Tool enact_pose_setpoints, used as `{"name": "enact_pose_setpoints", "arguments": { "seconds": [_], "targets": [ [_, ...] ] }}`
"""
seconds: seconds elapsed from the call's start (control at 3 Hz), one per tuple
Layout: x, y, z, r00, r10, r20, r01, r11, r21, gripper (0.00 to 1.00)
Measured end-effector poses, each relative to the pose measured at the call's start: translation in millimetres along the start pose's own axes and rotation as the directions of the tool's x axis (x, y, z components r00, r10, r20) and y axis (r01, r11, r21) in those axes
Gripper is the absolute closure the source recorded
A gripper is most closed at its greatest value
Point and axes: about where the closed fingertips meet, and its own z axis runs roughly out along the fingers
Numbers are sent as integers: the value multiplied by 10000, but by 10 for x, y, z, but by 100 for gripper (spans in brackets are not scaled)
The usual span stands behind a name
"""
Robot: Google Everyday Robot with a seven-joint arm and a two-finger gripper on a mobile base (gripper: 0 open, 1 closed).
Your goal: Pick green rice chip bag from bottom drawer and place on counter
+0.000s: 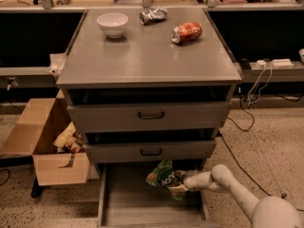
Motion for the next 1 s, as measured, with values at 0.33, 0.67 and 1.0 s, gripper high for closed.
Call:
{"name": "enact_pose_setpoints", "arguments": {
  "seconds": [0.33, 0.67, 1.0],
  "targets": [
    [-64, 127, -19, 9989, -402, 244, 416, 9972, -614, 100],
    [-109, 159, -12, 9991, -345, 232, 361, 9968, -706, 100],
    [-622, 227, -298, 9904, -1352, 279, 1375, 9832, -1199, 100]
  ]
}}
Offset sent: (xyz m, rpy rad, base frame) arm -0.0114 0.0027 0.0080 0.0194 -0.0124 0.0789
